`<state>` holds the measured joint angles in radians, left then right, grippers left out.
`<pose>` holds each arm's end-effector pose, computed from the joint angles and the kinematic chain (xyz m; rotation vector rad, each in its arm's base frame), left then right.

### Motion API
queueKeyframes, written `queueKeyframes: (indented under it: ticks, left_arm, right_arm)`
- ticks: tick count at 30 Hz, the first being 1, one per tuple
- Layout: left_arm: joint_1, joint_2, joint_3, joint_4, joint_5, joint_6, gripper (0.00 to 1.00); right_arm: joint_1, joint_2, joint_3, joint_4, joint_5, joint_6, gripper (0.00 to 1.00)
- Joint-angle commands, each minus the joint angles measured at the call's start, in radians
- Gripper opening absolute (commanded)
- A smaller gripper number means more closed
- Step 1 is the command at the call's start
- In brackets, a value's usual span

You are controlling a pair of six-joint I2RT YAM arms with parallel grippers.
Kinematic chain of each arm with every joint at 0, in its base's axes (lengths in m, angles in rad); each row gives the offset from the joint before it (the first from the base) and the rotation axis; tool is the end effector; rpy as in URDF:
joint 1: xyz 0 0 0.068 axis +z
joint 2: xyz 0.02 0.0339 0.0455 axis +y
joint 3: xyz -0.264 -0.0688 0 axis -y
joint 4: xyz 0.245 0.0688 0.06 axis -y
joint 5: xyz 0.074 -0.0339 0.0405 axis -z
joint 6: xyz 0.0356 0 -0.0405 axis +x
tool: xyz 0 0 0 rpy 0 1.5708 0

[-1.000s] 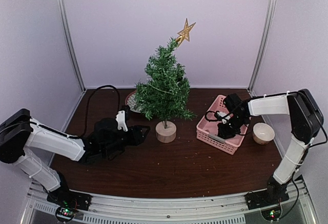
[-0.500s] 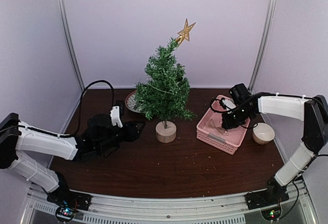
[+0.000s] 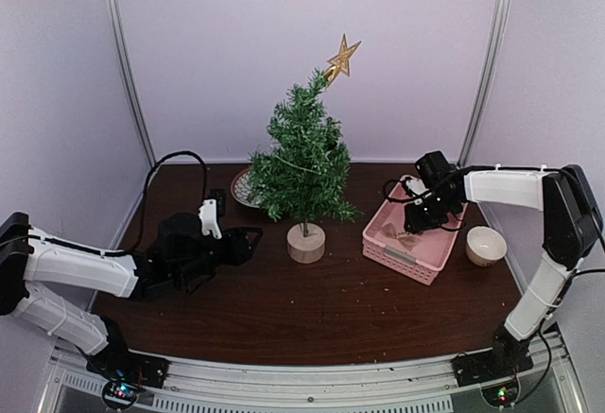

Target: Decorate the small christmas tree

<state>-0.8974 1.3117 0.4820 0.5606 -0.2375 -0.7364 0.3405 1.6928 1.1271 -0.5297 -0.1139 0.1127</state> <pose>0.1729 -0.2033 0.1996 -0.0196 1.9347 -0.9124 0.3202 0.1178 0.1976 -0.3424 2.6667 0.2957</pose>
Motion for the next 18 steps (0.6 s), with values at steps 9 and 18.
queueKeyframes:
  ticks: [9,18]
  left_arm:
    - [0.018,-0.037,-0.001,-0.002,-0.007,0.031,0.53]
    - [0.021,-0.037,0.007,-0.007,0.0,0.037,0.53]
  right_arm:
    - [-0.002,-0.007,-0.012,0.018,-0.082,-0.066,0.36]
    - [0.01,0.11,0.022,-0.037,-0.022,-0.083,0.37]
